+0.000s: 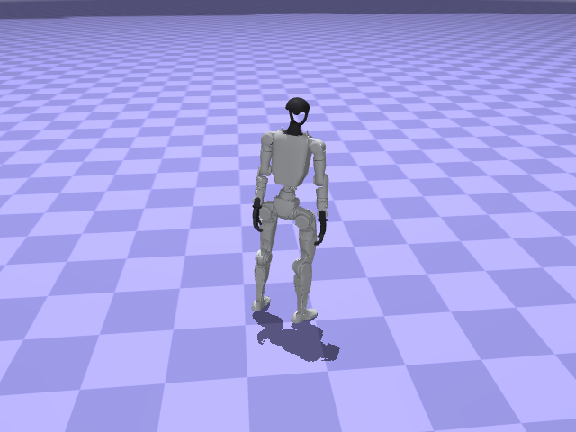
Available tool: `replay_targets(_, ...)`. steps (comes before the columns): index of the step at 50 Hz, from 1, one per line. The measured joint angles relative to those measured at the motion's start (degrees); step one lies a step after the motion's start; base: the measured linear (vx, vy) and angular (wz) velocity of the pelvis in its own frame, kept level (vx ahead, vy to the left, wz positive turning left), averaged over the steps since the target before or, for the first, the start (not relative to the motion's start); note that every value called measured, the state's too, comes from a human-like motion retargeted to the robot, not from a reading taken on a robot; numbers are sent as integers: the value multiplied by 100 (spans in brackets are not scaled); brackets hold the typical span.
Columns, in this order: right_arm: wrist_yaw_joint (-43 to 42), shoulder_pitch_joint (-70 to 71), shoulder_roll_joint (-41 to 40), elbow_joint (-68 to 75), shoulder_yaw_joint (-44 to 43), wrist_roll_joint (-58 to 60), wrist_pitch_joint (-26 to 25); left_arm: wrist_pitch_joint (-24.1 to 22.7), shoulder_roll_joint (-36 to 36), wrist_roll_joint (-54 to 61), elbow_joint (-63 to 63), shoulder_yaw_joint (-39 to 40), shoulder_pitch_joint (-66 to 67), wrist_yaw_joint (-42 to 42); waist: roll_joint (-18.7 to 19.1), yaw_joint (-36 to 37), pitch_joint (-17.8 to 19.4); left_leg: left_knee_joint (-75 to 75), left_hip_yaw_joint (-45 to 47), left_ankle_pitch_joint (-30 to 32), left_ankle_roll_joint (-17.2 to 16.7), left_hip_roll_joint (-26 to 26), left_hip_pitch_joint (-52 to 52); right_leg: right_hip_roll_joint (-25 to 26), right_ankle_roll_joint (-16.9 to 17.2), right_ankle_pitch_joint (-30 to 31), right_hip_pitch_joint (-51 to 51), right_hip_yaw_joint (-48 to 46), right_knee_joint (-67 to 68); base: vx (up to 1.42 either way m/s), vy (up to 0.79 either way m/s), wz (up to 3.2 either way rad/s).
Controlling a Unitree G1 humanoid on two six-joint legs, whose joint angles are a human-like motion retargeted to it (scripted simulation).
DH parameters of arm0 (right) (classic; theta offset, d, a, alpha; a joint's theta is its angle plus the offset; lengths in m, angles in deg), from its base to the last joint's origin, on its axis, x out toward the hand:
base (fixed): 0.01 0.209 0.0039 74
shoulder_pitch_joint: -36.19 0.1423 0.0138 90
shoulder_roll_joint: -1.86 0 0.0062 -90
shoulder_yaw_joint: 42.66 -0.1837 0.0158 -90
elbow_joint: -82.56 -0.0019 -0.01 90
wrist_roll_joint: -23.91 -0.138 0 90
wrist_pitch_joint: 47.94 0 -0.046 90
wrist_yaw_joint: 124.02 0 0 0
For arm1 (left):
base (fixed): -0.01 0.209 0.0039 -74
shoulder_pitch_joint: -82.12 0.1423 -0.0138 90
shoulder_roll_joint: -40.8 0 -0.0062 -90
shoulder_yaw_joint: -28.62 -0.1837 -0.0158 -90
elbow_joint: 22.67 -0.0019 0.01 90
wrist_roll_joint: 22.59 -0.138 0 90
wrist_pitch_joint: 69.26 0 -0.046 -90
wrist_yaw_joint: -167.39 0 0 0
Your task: In place motions
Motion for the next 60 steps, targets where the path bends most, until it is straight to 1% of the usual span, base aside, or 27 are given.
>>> replay_targets(2, -120, 59, -25, -8, -16, -443, 357, -231, 10, 66, 188, -23, 31, -98, -23, -39, 35, 28, -55, -29, 41, -29, 111, 21, -8, -24, 129, 73, -31, 13, -3, -4)
replay_targets(3, -194, 88, -51, -31, -23, -561, 459, -257, 22, -1, 297, -3, 34, -144, -28, -74, -7, 33, -93, -37, 65, -50, 136, 15, -2, -30, 168, 79, -51, 18, 1, 2)
replay_targets(5, -178, 132, -117, -195, -67, -586, 496, -142, 57, -196, 482, 34, -14, -209, -18, -101, -153, 32, -118, -48, 114, -92, 129, 13, -2, -52, 170, 79, -63, 14, 1, 2)
replay_targets(7, 90, 205, -191, -387, -45, -489, 481, -74, 81, -206, 572, -31, -96, -170, -22, -46, -272, 54, -86, -74, 150, -105, 102, -6, 6, -98, 98, 112, 25, 3, -1, -3)
replay_targets(10, 497, 470, -263, -631, 224, -392, 542, -213, 92, 40, 651, -196, -302, -82, -38, 11, -294, 227, -36, -146, 236, -102, 20, -80, 34, -239, -69, 177, 336, -3, 1, -16)
replay_targets(13, 538, 879, -346, -934, 634, -191, 585, -232, 84, 78, 731, -264, -668, -117, -7, 9, -298, 711, 19, -333, 320, 4, -339, -225, 83, -546, -607, 333, 1163, -12, 5, -20)
replay_targets(16, 358, 1327, -457, -1345, 907, 88, 655, -290, 5, 67, 886, -391, -1117, -11, -100, -50, -127, 1937, -35, -703, 479, 8, -1090, -393, 157, -959, -1175, 655, 2108, -23, 1, 21)
replay_targets(18, 263, 1542, -476, -1649, 1059, 197, 767, -363, -103, 114, 1008, -686, -1379, 28, -127, -80, 37, 2907, -206, -1036, 620, -48, -1602, -529, 248, -1281, -1334, 641, 2596, -16, -1, 55)
replay_targets(20, 312, 1704, -402, -1892, 1256, 302, 919, -338, -232, 63, 1069, -972, -1609, -55, -132, -55, 147, 3751, -208, -1396, 801, -71, -1951, -643, 337, -1612, -1583, 722, 3282, 0, 9, 21)
replay_targets(22, 403, 1882, -288, -2066, 1408, 499, 984, -236, -275, -210, 1158, -1024, -1797, -157, -114, -2, 179, 4535, -234, -1672, 938, -105, -2369, -683, 391, -1921, -1989, 926, 3984, -1, 18, -7)
replay_targets(24, 333, 2112, -230, -2143, 1487, 767, 1004, -220, -316, -392, 1282, -1065, -1953, -190, -71, 69, 291, 5188, -180, -1891, 1092, -89, -2706, -631, 411, -2148, -2349, 1137, 4555, -13, 15, -37)
replay_targets(26, 134, 2348, -202, -2042, 1549, 1021, 986, -281, -421, -433, 1338, -1152, -2041, -197, -13, 91, 451, 5660, -165, -2051, 1193, -75, -2888, -542, 427, -2296, -2543, 1301, 4957, -10, 12, -47)
replay_targets(28, -169, 2516, -183, -1822, 1591, 1212, 832, -286, -518, -502, 1256, -1212, -2088, -200, 40, 79, 544, 5920, -140, -2098, 1275, -51, -2981, -480, 434, -2367, -2637, 1385, 5169, -5, 9, -27)
replay_targets(31, -686, 2511, -179, -1520, 1472, 1385, 545, -113, -561, -693, 944, -1160, -2106, -37, 7, 100, 569, 5841, -106, -2013, 1331, -99, -2928, -494, 423, -2310, -2577, 1404, 5063, 0, 0, 0)
replay_targets(34, -792, 2220, -183, -1389, 1300, 1311, 507, 44, -511, -708, 677, -1003, -1962, 50, -98, 122, 536, 5190, -133, -1753, 1260, -230, -2610, -563, 393, -2028, -2280, 1371, 4461, 2, -1, 1)
replay_targets(37, -615, 1760, -167, -1348, 1114, 1067, 588, 30, -363, -479, 611, -778, -1609, 20, -142, 146, 417, 4058, -133, -1294, 1085, -244, -2141, -529, 293, -1495, -1834, 1237, 3389, 4, -2, -2)
replay_targets(42, -253, 1063, -148, -977, 759, 341, 795, -140, -33, -120, 515, -442, -976, -145, -110, 96, 113, 1923, -154, -477, 594, -177, -1271, -431, 116, -462, -988, 717, 1313, -1, -9, 21)
replay_targets(45, -87, 664, -136, -697, 538, 160, 869, -195, 119, -122, 437, -203, -632, -183, -11, -5, -114, 940, -143, -213, 266, -79, -826, -335, 86, -35, -528, 195, 371, 10, -7, 36)
replay_targets(47, -71, 386, -126, -497, 478, 187, 842, -200, 146, -139, 378, -102, -381, -292, 63, -109, -318, 478, -258, -117, 128, -72, -643, -163, 25, 169, -288, -62, -147, 22, -5, 23)
replay_targets(50, 55, 120, -84, -115, 501, 304, 676, 27, -13, -318, 198, 41, -149, -705, 8, -58, -605, -151, -51, 77, -87, -142, -377, -137, 199, 132, -211, -543, -297, 18, -5, -32)
replay_targets(52, 273, 65, -104, 0, 389, 406, 304, 449, -63, -548, 50, 127, -190, -992, -14, 67, -675, -252, 231, 37, -197, -89, -291, -86, 63, 55, -477, 180, -81, 8, -1, -32)
replay_targets(53, 367, 31, -124, 0, 307, 411, 169, 631, -10, -548, 6, 97, -202, -1021, -4, 139, -647, -195, -15, 82, -150, -104, -329, -113, 88, 72, -466, 192, -47, 0, 0, 0)
replay_targets(54, 417, 23, -144, 0, 264, 377, 159, 696, 22, -461, -21, 49, -208, -996, 12, 105, -595, -130, -161, 103, -139, -95, -343, -140, 99, 84, -382, 31, -53, -1, -9, 41)
replay_targets(55, 446, 27, -166, 0, 240, 322, 211, 702, 43, -329, -39, -7, -211, -946, 31, 19, -531, -63, -256, 113, -146, -75, -345, -167, 102, 92, -261, -217, -78, -4, -10, 54)
replay_targets(57, 379, 76, -217, -19, 359, 158, 479, 444, 32, -116, 15, -169, -222, -940, 79, -65, -363, -90, -155, 120, -77, -81, -142, -74, 54, 63, -60, -222, -94, -3, -7, 24)
replay_targets(58, 311, 91, -237, -75, 438, 99, 561, 339, 42, -134, 70, -235, -239, -962, 104, -65, -340, -106, -119, 112, -59, -74, -74, -46, 53, 45, -14, -163, -90, 0, 0, 0)
replay_targets(60, 159, 106, -272, -193, 552, 137, 653, 317, 91, -397, 238, -299, -252, -974, 158, -113, -419, -106, -137, 76, -61, -42, -4, -38, 66, 38, 48, -161, -106, 14, -2, 3)
